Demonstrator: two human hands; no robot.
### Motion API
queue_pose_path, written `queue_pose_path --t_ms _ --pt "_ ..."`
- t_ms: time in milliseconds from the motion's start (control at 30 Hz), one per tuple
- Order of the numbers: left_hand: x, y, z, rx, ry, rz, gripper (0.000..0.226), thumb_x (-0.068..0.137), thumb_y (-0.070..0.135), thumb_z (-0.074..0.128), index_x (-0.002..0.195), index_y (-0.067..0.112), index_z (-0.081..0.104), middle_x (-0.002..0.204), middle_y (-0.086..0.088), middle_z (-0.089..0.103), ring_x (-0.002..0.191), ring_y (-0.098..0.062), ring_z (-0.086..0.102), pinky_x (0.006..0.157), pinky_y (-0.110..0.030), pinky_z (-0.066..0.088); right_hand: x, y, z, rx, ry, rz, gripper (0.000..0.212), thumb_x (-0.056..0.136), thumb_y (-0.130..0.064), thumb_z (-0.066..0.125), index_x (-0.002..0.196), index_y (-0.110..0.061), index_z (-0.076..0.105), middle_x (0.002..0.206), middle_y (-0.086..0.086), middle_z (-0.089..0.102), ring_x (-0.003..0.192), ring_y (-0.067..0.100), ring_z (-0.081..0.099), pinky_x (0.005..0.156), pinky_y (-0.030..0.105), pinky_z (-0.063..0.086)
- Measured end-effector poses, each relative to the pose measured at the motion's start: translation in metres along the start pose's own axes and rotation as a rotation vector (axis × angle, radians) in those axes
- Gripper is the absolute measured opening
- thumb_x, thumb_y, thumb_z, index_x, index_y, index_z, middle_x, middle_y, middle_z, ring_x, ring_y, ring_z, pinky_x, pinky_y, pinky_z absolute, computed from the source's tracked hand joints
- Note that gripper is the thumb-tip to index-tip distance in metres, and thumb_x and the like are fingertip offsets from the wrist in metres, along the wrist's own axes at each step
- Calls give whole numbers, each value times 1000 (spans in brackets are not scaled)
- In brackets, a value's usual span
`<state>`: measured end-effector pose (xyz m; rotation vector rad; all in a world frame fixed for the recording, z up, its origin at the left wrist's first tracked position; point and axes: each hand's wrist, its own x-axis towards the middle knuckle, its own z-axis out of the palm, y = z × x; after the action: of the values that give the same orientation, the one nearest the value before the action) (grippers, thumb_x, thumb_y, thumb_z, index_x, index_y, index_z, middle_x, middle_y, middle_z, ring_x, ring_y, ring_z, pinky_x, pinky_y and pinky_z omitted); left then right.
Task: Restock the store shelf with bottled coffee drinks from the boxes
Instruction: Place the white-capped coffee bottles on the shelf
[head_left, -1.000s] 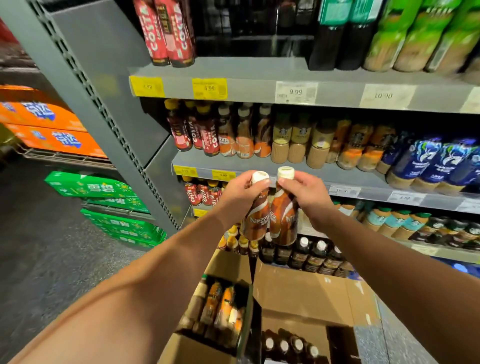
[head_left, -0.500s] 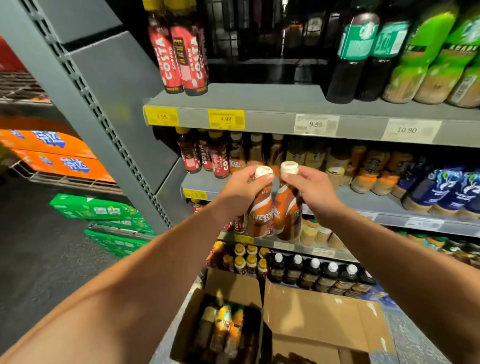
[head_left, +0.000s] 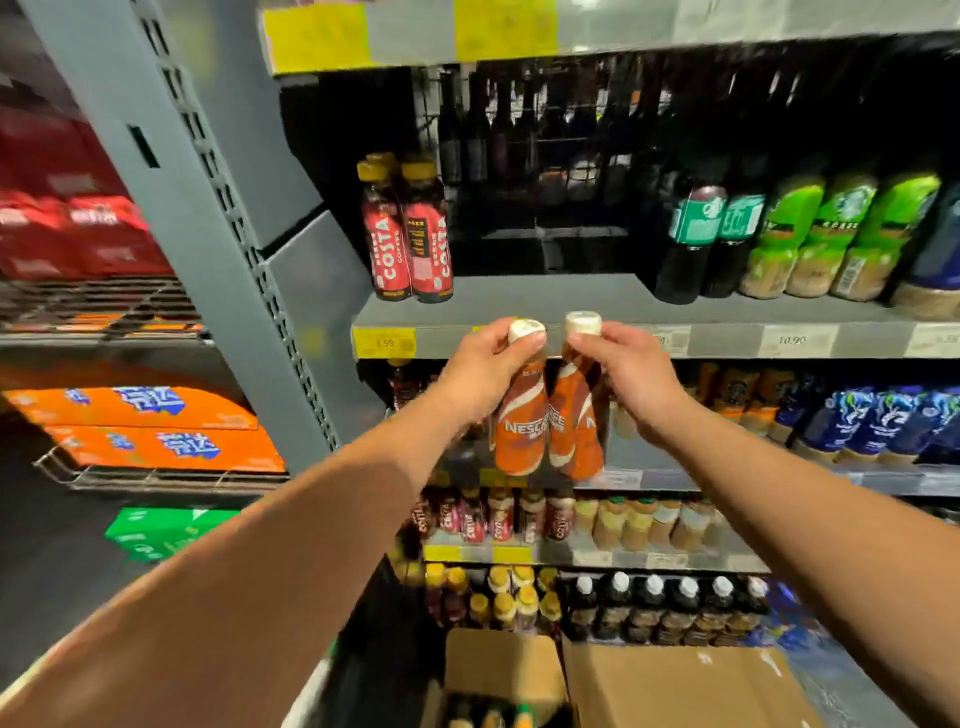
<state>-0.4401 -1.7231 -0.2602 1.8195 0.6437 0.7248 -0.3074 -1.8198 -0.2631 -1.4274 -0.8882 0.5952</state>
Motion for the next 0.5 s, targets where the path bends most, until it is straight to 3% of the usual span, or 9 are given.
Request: queue_pose_path --t_ms 100,200,267,400,500 --pt "10 26 -15 39 30 49 19 95 34 52 110 24 59 90 13 63 81 1 59 65 -8 45 6 -30 4 -23 15 -36 11 89 -24 62 83 -21 70 66 -7 71 61 4 67 53 11 48" --pt "17 47 -25 27 51 91 15 95 34 51 106 28 59 92 13 62 85 0 59 67 -8 47 16 -55 8 -54 40 -81 16 89 -23 62 80 -13 69 65 -3 67 53 1 62 49 11 45" --pt "22 57 -30 -6 68 95 13 94 37 51 103 31 59 96 10 64 90 -5 62 75 -18 51 23 -68 8 -57 48 -98 17 89 -25 61 80 -12 68 69 1 67 53 1 62 48 11 45" --pt "37 78 -35 4 76 107 21 94 42 50 109 31 59 102 6 66 95 -10 63 81 -29 54 41 -87 4 -71 68 -127 18 89 -31 60 81 -17 69 76 2 67 67 11 65 60 21 47" --pt "52 92 -34 -17 119 134 8 93 42 52 96 41 59 96 11 66 90 -6 64 74 -26 53 59 -98 -2 -59 80 -154 20 88 -30 61 79 -14 69 72 2 67 66 14 66 65 29 52"
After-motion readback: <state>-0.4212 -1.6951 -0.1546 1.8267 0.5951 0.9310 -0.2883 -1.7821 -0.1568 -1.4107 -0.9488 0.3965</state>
